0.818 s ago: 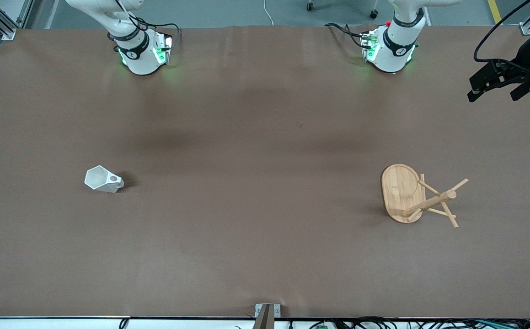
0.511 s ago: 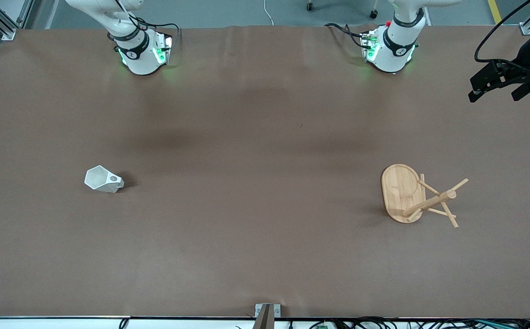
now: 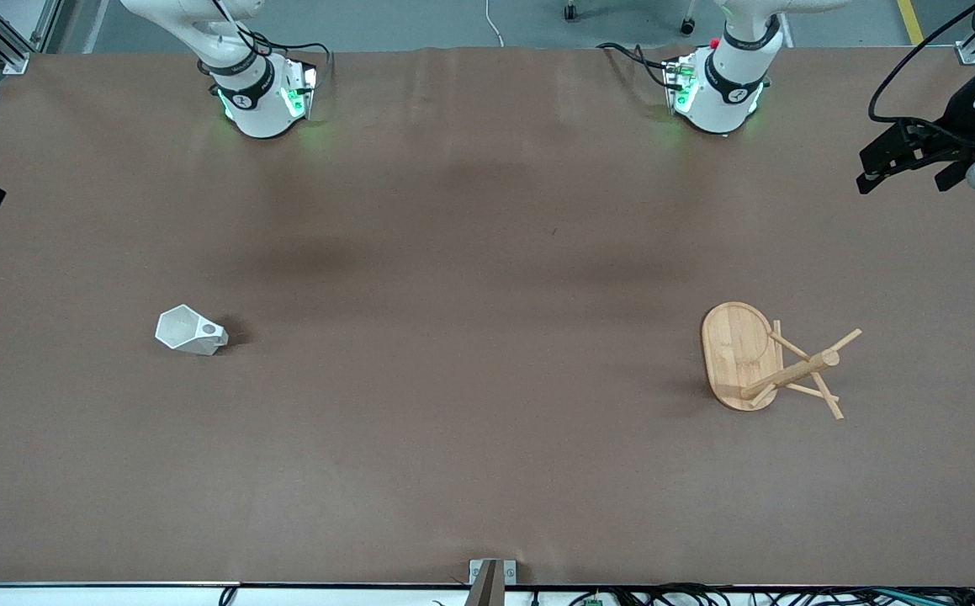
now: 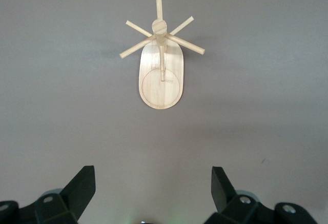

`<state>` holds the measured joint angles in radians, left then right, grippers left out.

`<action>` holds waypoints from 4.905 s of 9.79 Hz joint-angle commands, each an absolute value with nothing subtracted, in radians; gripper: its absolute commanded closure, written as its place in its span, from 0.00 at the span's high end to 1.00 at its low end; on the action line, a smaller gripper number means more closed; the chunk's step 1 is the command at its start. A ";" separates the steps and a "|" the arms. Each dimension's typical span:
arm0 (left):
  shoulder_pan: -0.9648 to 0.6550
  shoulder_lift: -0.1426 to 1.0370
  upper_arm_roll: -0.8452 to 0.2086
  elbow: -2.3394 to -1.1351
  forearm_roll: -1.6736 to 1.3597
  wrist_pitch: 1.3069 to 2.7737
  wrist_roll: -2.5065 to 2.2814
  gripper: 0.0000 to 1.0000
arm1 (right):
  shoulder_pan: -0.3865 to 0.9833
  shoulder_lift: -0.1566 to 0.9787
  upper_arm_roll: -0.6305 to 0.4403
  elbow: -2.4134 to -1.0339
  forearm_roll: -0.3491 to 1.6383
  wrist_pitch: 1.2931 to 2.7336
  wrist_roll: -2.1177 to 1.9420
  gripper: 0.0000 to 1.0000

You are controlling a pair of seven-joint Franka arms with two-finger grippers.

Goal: Hang cup on rack

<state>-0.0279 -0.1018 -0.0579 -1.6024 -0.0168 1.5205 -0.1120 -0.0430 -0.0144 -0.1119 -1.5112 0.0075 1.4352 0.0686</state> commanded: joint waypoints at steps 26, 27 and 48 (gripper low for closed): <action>-0.075 0.022 -0.141 -1.543 -0.049 1.531 -0.117 1.00 | -0.055 0.242 -0.097 -2.027 0.049 2.198 -0.166 0.01; -0.077 0.018 -0.144 -1.542 -0.054 1.534 -0.109 1.00 | -0.046 0.244 -0.084 -1.909 0.095 2.062 -0.163 0.00; -0.592 0.293 -0.186 -1.417 -0.267 1.996 0.438 1.00 | 0.003 0.209 0.383 -2.013 1.483 1.830 -0.222 0.00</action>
<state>-0.5899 0.2672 -0.1857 -1.4265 -0.2428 2.0005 0.3880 0.0128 0.2262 0.3712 -1.9837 1.4430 1.8241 -0.2008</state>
